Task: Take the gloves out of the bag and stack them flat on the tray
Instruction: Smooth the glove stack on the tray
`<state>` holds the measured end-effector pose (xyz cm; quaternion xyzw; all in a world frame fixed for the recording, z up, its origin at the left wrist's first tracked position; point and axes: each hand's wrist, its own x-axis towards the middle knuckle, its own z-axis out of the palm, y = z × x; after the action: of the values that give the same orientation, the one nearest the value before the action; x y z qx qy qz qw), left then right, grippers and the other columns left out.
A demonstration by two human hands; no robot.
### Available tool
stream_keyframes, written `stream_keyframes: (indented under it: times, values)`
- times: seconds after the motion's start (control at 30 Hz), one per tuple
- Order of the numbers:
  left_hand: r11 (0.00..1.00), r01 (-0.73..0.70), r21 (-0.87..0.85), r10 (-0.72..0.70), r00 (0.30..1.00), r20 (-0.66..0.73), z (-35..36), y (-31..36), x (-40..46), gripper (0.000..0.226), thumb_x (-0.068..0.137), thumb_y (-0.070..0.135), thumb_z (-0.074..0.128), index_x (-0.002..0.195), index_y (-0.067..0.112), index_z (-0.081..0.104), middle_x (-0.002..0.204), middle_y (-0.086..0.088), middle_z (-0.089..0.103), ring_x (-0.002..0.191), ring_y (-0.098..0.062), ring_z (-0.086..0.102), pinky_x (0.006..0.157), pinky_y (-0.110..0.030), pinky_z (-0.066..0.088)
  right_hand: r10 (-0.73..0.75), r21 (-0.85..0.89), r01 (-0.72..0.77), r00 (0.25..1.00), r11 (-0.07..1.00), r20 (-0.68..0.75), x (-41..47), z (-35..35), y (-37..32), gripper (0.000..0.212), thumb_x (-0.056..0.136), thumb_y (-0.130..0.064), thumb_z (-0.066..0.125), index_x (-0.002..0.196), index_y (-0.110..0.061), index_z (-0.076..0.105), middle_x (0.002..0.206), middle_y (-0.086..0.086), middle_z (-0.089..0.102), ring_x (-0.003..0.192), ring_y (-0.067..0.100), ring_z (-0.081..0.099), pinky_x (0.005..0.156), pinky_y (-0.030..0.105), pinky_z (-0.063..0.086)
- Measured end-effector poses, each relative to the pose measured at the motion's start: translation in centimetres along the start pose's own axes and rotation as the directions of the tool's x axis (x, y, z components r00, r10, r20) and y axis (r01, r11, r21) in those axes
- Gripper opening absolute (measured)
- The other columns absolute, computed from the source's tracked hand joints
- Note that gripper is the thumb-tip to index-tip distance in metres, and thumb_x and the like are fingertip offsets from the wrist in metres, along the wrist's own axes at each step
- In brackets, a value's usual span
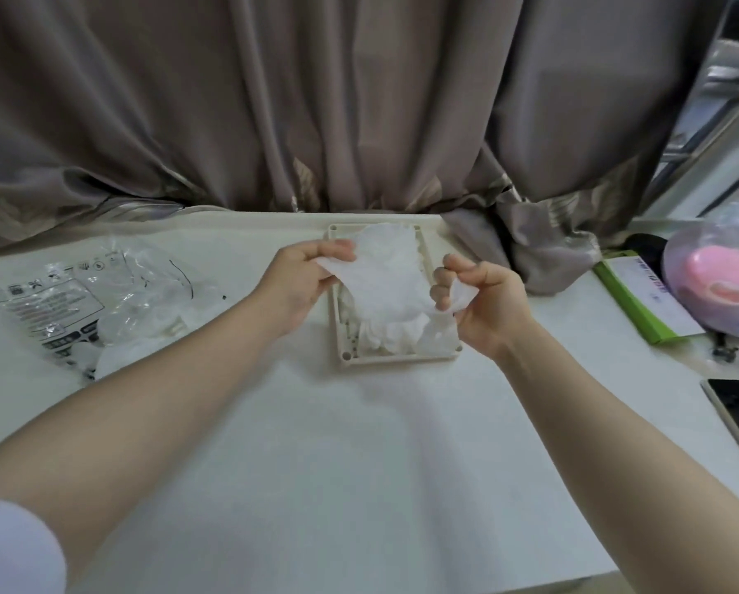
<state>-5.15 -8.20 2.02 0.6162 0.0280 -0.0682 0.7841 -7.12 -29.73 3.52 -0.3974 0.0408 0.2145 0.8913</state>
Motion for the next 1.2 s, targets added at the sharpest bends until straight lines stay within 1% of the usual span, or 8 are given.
stream_keyframes:
  times: [0.13,0.27,0.5,0.63,0.73,0.97,1.1,1.2]
  values:
    - [0.989,-0.131,0.066,0.116,0.976,0.187,2.6,2.3,-0.1,0.063,0.078,-0.028,0.038,0.045,0.018,0.067,0.103,0.004,0.064,0.093,-0.008,0.065,0.08,-0.022,0.052,0.098,-0.481,-0.186,0.974,0.857,-0.203,0.4,-0.6,-1.5,0.023,0.088,-0.034,0.054,0.082,-0.012,0.057,0.068,0.002,0.054,0.056,0.017,0.05,0.069,0.032,0.053]
    - [0.988,-0.127,0.088,0.093,0.943,0.32,4.6,2.9,-0.4,0.066,0.08,-0.027,0.033,0.044,0.019,0.064,0.104,0.009,0.067,0.094,-0.012,0.066,0.072,-0.031,0.056,-0.015,-0.706,-0.083,0.991,0.703,-0.132,1.3,-0.8,-1.8,0.043,0.094,-0.051,0.045,0.119,-0.019,0.06,0.122,-0.006,0.06,0.114,0.013,0.055,0.104,0.032,0.037]
    - [0.99,-0.013,0.139,-0.025,0.962,0.273,6.2,2.9,-0.7,0.014,0.094,0.013,0.052,0.093,0.016,0.066,0.084,-0.002,0.064,0.07,-0.012,0.061,0.056,-0.021,0.051,-0.162,-0.715,0.163,0.984,0.68,0.07,1.7,0.8,-2.4,0.018,0.093,-0.013,0.057,0.075,-0.011,0.053,0.071,0.0,0.056,0.066,0.01,0.053,0.068,0.023,0.042]
    - [0.94,0.335,0.07,-0.341,0.897,0.281,4.6,1.5,-0.1,0.049,0.099,0.042,0.03,0.112,0.01,0.064,0.102,-0.007,0.068,0.089,-0.02,0.065,0.076,-0.032,0.051,-0.15,-0.664,0.131,0.988,0.736,0.029,2.4,0.6,-3.0,0.021,0.096,-0.016,0.053,0.076,-0.017,0.049,0.073,-0.005,0.056,0.062,0.007,0.054,0.059,0.02,0.045]
    - [0.907,0.42,0.019,-0.402,0.852,0.334,4.0,0.5,0.5,0.075,0.092,0.064,0.015,0.109,0.012,0.066,0.1,-0.007,0.071,0.088,-0.023,0.067,0.079,-0.035,0.05,-0.203,-0.687,0.121,0.978,0.717,-0.039,3.6,0.0,-3.1,0.014,0.096,-0.018,0.053,0.083,-0.015,0.052,0.079,0.001,0.055,0.065,0.011,0.052,0.056,0.022,0.042]
    - [0.921,0.27,0.281,-0.338,0.913,0.229,4.0,-0.8,2.5,0.004,0.092,0.014,0.055,0.092,0.014,0.059,0.082,0.001,0.064,0.066,-0.009,0.06,0.064,-0.019,0.053,-0.203,-0.634,0.068,0.968,0.77,-0.144,5.8,-2.5,-3.7,0.014,0.088,-0.021,0.058,0.082,-0.011,0.05,0.077,0.011,0.043,0.064,0.02,0.041,0.055,0.028,0.032]
    - [0.926,0.255,0.279,-0.317,0.926,0.206,3.6,-0.9,4.0,0.01,0.093,0.012,0.053,0.086,0.012,0.059,0.078,0.001,0.062,0.064,-0.008,0.059,0.062,-0.017,0.051,-0.151,-0.504,0.075,0.982,0.86,-0.112,6.7,-4.3,-5.4,0.016,0.093,-0.021,0.052,0.103,-0.008,0.051,0.084,0.006,0.055,0.074,0.018,0.054,0.066,0.028,0.042]
    - [0.949,0.209,0.237,-0.263,0.938,0.225,3.3,-1.1,4.8,0.016,0.095,0.011,0.048,0.082,0.013,0.057,0.08,0.001,0.061,0.074,-0.012,0.056,0.075,-0.023,0.047,-0.126,-0.392,0.099,0.991,0.914,-0.042,7.0,-5.2,-6.1,0.004,0.091,-0.018,0.051,0.092,-0.015,0.05,0.093,0.001,0.06,0.086,0.015,0.058,0.082,0.027,0.045]
